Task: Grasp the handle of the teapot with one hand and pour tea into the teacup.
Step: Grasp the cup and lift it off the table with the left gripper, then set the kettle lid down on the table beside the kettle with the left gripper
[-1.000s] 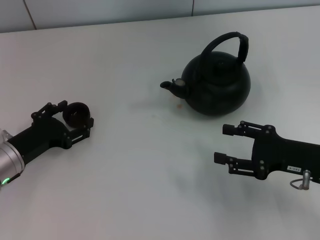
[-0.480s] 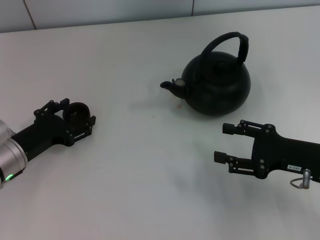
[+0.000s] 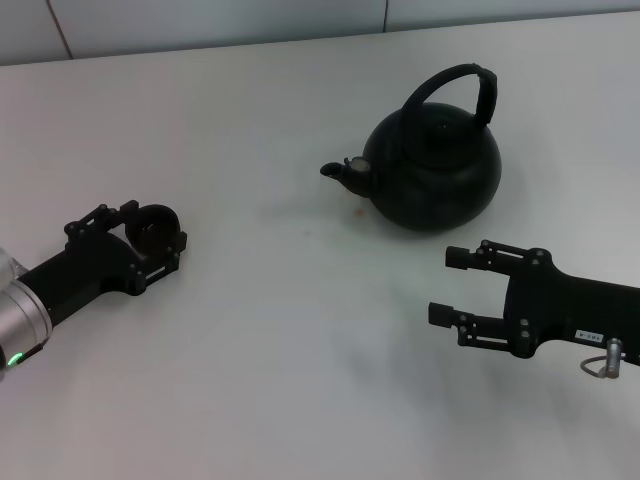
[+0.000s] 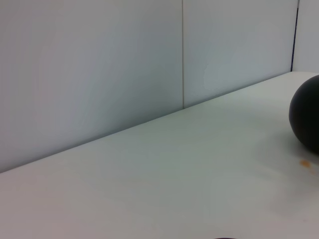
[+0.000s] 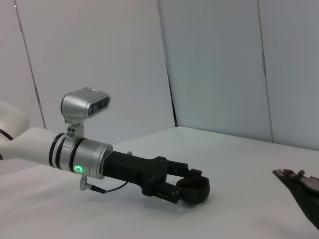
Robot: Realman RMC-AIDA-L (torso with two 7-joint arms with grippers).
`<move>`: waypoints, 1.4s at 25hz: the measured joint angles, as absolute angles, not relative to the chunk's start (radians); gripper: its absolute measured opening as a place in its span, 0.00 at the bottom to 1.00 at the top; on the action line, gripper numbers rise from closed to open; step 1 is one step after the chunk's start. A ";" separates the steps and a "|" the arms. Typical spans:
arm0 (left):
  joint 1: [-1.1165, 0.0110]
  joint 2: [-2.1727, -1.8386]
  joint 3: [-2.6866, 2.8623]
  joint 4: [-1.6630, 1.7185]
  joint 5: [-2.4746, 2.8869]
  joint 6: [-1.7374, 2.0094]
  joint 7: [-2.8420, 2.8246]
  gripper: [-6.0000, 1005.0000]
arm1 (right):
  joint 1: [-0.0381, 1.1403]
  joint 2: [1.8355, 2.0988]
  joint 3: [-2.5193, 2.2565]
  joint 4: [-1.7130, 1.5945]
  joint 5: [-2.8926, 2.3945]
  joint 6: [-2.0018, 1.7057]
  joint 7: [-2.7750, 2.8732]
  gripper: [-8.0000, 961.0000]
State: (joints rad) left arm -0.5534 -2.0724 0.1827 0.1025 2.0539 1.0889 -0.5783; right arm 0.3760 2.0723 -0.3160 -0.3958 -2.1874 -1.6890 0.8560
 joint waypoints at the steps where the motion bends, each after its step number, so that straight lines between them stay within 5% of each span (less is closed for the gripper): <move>1: -0.552 -2.072 0.183 0.103 2.054 1.091 -0.578 0.86 | 0.376 2.072 -0.316 -0.396 -2.187 -1.689 0.856 0.78; 4: -0.551 -2.072 0.182 0.103 2.054 1.092 -0.578 0.86 | 0.376 2.072 -0.316 -0.396 -2.187 -1.689 0.856 0.78; 6: -0.551 -2.071 0.183 0.103 2.054 1.099 -0.578 0.69 | 0.376 2.072 -0.316 -0.396 -2.187 -1.689 0.856 0.78; 35: -0.694 -2.079 0.262 -0.011 2.081 1.124 -0.578 0.73 | 0.365 2.074 -0.314 -0.391 -2.187 -1.699 0.852 0.78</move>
